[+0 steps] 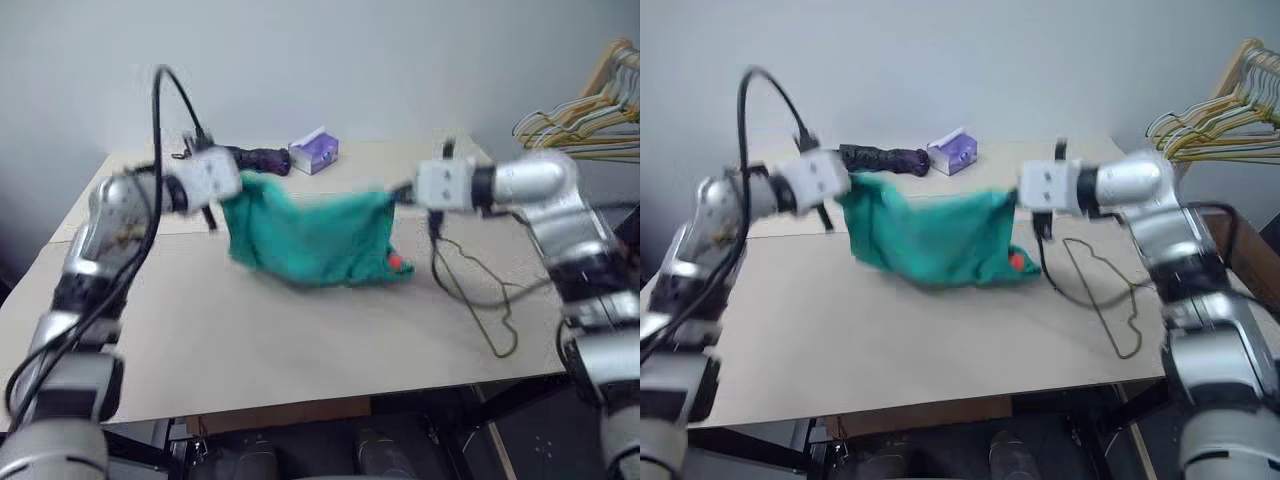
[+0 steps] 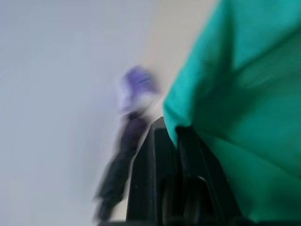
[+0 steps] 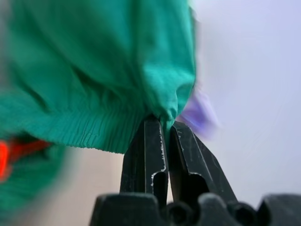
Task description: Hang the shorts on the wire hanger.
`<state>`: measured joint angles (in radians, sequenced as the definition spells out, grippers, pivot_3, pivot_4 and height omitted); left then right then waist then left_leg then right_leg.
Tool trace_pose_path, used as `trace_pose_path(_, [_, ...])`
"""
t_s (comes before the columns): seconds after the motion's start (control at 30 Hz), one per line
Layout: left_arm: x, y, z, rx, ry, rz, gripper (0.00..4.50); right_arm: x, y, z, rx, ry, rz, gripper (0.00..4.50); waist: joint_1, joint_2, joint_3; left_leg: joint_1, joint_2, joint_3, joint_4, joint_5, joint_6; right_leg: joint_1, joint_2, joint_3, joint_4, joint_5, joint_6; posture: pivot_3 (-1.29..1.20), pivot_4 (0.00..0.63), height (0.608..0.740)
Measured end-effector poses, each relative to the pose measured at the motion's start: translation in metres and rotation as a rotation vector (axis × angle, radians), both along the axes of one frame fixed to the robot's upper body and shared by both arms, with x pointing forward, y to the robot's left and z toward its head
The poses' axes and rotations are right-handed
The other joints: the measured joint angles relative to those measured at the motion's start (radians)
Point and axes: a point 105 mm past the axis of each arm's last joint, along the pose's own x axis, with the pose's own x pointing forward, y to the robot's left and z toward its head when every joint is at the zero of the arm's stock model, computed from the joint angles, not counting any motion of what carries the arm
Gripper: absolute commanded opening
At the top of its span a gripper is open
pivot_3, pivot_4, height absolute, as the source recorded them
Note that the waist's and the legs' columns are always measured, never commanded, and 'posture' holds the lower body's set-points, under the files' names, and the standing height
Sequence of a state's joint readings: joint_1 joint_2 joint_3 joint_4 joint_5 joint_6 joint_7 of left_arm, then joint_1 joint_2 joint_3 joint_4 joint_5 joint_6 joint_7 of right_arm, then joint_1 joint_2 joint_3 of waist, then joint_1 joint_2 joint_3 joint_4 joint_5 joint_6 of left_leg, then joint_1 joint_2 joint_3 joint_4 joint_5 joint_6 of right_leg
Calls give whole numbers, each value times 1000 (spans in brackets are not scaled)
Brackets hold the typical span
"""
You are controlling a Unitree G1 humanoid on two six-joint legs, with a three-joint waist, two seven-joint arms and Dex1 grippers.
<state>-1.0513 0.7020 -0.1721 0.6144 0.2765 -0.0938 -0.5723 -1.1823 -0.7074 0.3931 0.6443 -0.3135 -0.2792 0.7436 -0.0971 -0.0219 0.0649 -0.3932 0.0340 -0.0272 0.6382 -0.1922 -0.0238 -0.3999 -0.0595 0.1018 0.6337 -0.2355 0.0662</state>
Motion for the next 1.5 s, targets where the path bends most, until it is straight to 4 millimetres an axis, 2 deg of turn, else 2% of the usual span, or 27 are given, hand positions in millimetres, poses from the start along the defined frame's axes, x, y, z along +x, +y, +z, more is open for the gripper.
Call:
trace_pose_path(0.1, [18,9,53,-65,-264,167,20,31,-11,52,64,-313,-214,0,4,0,0,-17,-2,1,-1,0,-1,-22,-1,2,9,4,-7,6,0,740])
trace_pose_path(0.17, [19,3,86,-122,-439,220,20,35,-9,84,143,-512,-278,0,10,0,0,-23,-2,1,-5,2,-4,-31,-2,2,12,5,-8,9,0,740])
trace_pose_path(0.27, [4,-5,133,-189,-690,233,20,25,-13,122,277,-778,-320,0,23,0,0,-32,-2,2,-10,4,-7,-43,-2,5,14,5,-9,3,0,740])
trace_pose_path(0.33, [-6,-9,150,-207,-796,207,20,18,-15,133,322,-868,-308,0,30,0,0,-32,-3,3,-11,4,-7,-42,-2,5,13,5,-9,3,0,740])
trace_pose_path(0.4, [-12,-11,150,-187,-832,158,20,16,-20,131,314,-884,-278,0,34,0,0,-30,-3,3,-12,4,-6,-39,-2,5,6,5,-8,-2,0,740])
trace_pose_path(0.47, [-12,-10,133,-139,-806,98,20,17,-25,111,283,-839,-242,0,33,0,0,-26,-3,4,-11,4,-6,-33,-2,5,6,5,-8,-6,0,740])
trace_pose_path(0.57, [-9,-10,79,-55,-668,-16,20,23,-36,56,198,-700,-188,0,31,0,0,-13,-3,4,-10,4,-7,-21,-2,4,7,4,-8,-9,0,740])
trace_pose_path(0.63, [-13,-12,39,-12,-548,-106,20,21,-44,18,144,-602,-149,0,24,0,0,-13,-3,3,-9,6,-9,-21,-2,5,8,5,-8,-9,0,740])
trace_pose_path(0.73, [-38,-13,-32,40,-293,-248,20,7,-52,-38,65,-447,-49,0,-1,0,0,-13,-2,3,-10,6,-10,-22,-2,6,9,6,-8,-11,14,740])
trace_pose_path(0.8, [-53,-13,-65,64,-151,-306,20,-2,-54,-63,14,-377,4,0,-12,0,0,-13,-2,3,-10,6,-10,-23,-1,6,10,6,-8,-13,32,740])
trace_pose_path(0.9, [-97,-10,-105,165,114,-443,20,-18,-55,-94,-63,-287,96,0,-45,0,0,-11,-2,3,-10,6,-9,-22,0,8,11,6,-9,-9,45,740])
trace_pose_path(1.0, [-130,-6,-123,269,313,-539,20,-31,-47,-118,-112,-220,184,0,-58,-2,3,-3,-2,3,-10,7,-8,-13,0,8,12,5,-9,-6,60,740])
trace_pose_path(1.03, [-141,-4,-128,306,381,-565,20,-36,-43,-125,-124,-201,216,0,-59,-3,7,6,-1,3,-10,7,-7,-4,0,8,10,-1,-3,-6,62,740])
trace_pose_path(1.13, [-163,5,-142,381,556,-601,20,-49,-33,-142,-152,-150,303,0,-59,-5,15,24,-1,4,-12,7,-7,13,0,9,8,-10,-14,-7,68,740])
trace_pose_path(1.3, [-188,15,-148,429,716,-635,20,-69,-24,-165,-185,-58,404,0,-54,-9,18,23,-1,5,-12,2,1,13,0,9,9,-13,-12,-14,82,740])
trace_pose_path(1.5, [-222,4,-158,395,816,-739,20,-104,-32,-189,-201,92,471,0,-42,-11,22,22,0,6,-11,-3,8,13,-1,9,9,-14,-9,-25,86,740])
